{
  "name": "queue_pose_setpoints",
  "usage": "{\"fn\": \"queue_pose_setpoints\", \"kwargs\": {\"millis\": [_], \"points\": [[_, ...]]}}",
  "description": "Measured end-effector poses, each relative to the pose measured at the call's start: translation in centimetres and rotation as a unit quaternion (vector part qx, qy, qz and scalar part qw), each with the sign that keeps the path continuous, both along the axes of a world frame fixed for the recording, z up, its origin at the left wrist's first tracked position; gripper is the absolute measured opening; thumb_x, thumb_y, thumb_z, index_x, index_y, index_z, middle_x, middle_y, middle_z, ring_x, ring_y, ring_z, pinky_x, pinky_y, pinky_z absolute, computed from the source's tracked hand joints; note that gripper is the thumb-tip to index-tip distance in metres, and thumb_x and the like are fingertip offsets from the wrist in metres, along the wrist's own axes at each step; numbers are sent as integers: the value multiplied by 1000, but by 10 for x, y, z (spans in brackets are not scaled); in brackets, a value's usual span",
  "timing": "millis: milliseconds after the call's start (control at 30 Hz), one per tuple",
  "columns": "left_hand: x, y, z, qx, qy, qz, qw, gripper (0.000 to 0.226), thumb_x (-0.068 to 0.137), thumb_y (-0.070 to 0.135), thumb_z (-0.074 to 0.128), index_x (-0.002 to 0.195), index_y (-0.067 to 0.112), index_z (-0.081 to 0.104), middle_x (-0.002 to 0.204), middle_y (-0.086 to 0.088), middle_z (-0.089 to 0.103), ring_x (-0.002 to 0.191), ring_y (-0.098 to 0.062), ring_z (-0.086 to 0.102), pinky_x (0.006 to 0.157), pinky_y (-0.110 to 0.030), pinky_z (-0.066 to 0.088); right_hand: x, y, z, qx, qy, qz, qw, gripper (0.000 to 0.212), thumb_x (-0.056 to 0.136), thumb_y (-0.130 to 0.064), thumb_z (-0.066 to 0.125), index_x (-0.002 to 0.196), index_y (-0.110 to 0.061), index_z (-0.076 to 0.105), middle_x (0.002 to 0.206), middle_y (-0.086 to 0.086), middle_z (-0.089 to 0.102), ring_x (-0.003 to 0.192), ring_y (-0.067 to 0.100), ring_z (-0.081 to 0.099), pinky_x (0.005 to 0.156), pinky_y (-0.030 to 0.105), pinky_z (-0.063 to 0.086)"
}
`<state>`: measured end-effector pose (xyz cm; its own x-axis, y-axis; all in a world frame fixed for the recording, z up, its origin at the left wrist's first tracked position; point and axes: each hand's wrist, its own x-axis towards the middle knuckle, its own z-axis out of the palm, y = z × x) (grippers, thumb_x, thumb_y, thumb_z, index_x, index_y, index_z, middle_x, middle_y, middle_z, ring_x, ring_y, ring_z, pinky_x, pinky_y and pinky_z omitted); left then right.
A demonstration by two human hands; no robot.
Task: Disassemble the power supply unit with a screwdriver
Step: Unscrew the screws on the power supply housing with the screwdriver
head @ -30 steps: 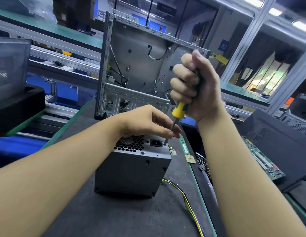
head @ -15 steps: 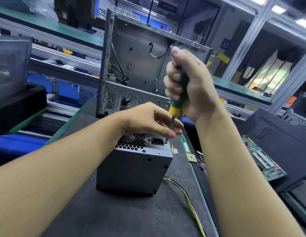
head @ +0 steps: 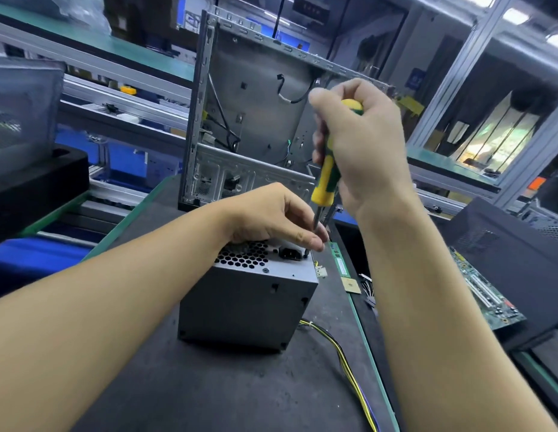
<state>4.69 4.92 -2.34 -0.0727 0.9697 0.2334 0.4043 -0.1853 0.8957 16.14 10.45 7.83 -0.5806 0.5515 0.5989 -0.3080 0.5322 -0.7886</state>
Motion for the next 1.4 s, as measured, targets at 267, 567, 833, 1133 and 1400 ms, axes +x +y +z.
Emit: {"fn": "queue_pose_setpoints", "kwargs": {"millis": [267, 567, 833, 1133, 1400], "points": [[-1, 1, 0, 20, -2, 2, 1000, 19, 76, 29, 85, 93, 21, 83, 93, 5, 79, 97, -9, 73, 94, -27, 55, 7, 36, -1, -191, 13, 311, 931, 23, 99, -24, 45, 77, -19, 40, 60, -6, 45, 48, 7, 35, 42, 19, 32], [1, 2, 0, 20, -11, 4, 1000, 17, 71, 35, 88, 84, 25, 83, 96, -4, 79, 89, -14, 70, 89, -43, 57, -2, 13, -11, -114, 39, 57, 991, 19, 94, -20, 63, 83, -19, 48, 61, -1, 48, 43, 13, 39, 42, 23, 35], [-1, 4, -2, 17, -8, -15, 1000, 12, 71, 35, 86, 76, 26, 81, 96, 1, 79, 88, -9, 71, 78, -22, 54, 6, 30, -9, -131, -31, 344, 929, 17, 100, -18, 43, 83, -20, 40, 59, -6, 40, 45, 8, 30, 40, 19, 28], [-2, 7, -3, 20, -14, -4, 1000, 42, 68, 29, 85, 88, -6, 72, 89, 3, 79, 76, -9, 69, 67, -18, 52, -3, 2, -10, -44, 85, -28, 995, 19, 92, -23, 67, 85, -17, 51, 71, 4, 54, 53, 15, 51, 44, 27, 44], [1, 2, 0, 9, -4, -9, 1000, 33, 72, 33, 86, 92, 7, 79, 84, 6, 78, 60, -10, 54, 50, -22, 42, 2, 19, -3, -104, -37, 337, 935, 17, 100, -21, 43, 83, -17, 43, 61, -6, 42, 45, 7, 29, 39, 18, 26]]}}
